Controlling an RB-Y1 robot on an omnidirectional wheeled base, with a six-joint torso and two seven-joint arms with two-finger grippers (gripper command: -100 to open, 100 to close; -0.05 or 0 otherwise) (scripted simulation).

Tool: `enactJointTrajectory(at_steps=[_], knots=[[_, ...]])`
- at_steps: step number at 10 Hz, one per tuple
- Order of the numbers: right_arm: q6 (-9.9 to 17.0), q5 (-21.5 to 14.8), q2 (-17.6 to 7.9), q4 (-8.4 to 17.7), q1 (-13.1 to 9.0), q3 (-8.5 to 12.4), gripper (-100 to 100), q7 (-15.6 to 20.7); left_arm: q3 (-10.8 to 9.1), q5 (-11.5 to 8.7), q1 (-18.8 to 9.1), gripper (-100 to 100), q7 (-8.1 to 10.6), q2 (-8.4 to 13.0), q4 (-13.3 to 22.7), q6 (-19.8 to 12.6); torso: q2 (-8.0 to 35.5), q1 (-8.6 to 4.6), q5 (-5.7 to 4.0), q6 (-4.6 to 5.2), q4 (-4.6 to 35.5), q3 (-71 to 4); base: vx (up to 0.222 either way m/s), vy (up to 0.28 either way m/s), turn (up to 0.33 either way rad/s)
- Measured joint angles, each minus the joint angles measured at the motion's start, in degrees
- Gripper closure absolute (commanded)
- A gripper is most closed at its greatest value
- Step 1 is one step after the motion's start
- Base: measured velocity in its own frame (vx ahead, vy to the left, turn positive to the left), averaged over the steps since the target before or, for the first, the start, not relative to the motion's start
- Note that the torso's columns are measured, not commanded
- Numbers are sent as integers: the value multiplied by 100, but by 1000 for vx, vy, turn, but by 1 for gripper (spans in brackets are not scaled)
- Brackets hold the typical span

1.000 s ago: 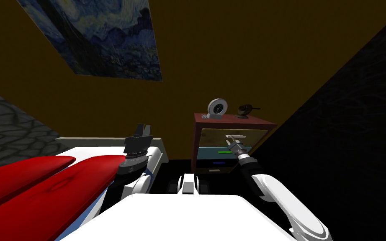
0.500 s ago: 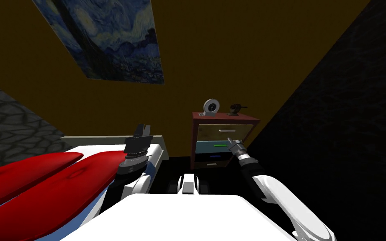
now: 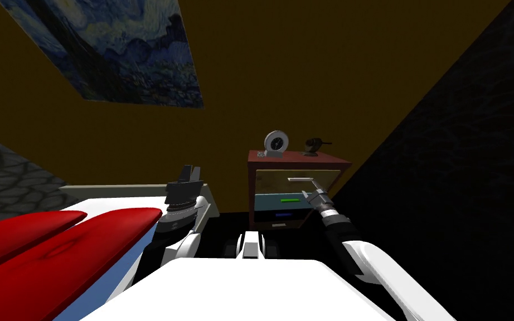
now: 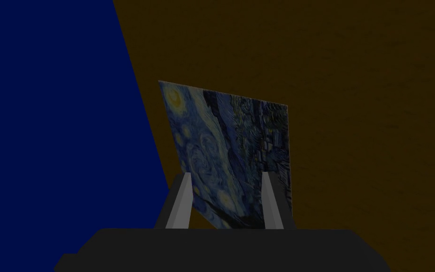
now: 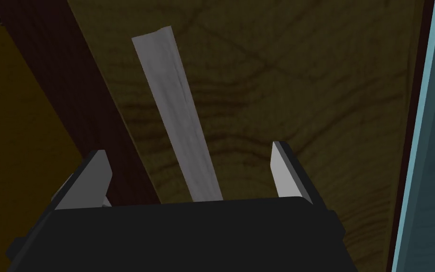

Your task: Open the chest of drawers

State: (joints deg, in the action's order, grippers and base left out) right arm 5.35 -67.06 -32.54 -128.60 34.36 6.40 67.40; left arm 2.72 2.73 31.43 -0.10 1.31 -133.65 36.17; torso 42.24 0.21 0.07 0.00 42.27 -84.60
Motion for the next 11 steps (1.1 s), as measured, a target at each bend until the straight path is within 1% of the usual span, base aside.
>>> enactJointTrajectory(at_steps=[2, 4, 5, 6, 9, 11], knots=[[-24, 11, 72, -150, 187, 104, -100, 221, 1, 0, -1, 0, 0, -1, 0, 0, 31, -7, -3, 1, 9, 19, 100, -65, 4], [17, 19, 31, -330, 324, 175, -100, 416, 1, 0, -2, 0, 0, -1, 1, -1, 22, -14, -5, 1, 7, 14, 56, 19, 2], [58, -4, -40, -388, 336, 194, -100, 385, 2, 0, -2, 0, 0, -2, 1, -1, 18, 19, 3, 0, 5, 11, -4, 170, 16], [120, -10, -113, -414, 331, 167, -100, 305, 3, 0, -3, 0, 0, -3, 0, -1, 20, 31, 9, 0, 5, 12, -27, 185, 43], [282, -28, -279, -364, 276, 12, -100, -8, 3, 0, -3, 0, 0, -3, 0, -1, 5, -40, -13, 0, 2, 3, -29, 137, 60], [387, -73, -355, -320, 240, -116, -100, -230, 2, 0, -3, 0, 0, -2, 1, -1, 4, -32, -11, 1, 1, 3, -26, 81, 37]])
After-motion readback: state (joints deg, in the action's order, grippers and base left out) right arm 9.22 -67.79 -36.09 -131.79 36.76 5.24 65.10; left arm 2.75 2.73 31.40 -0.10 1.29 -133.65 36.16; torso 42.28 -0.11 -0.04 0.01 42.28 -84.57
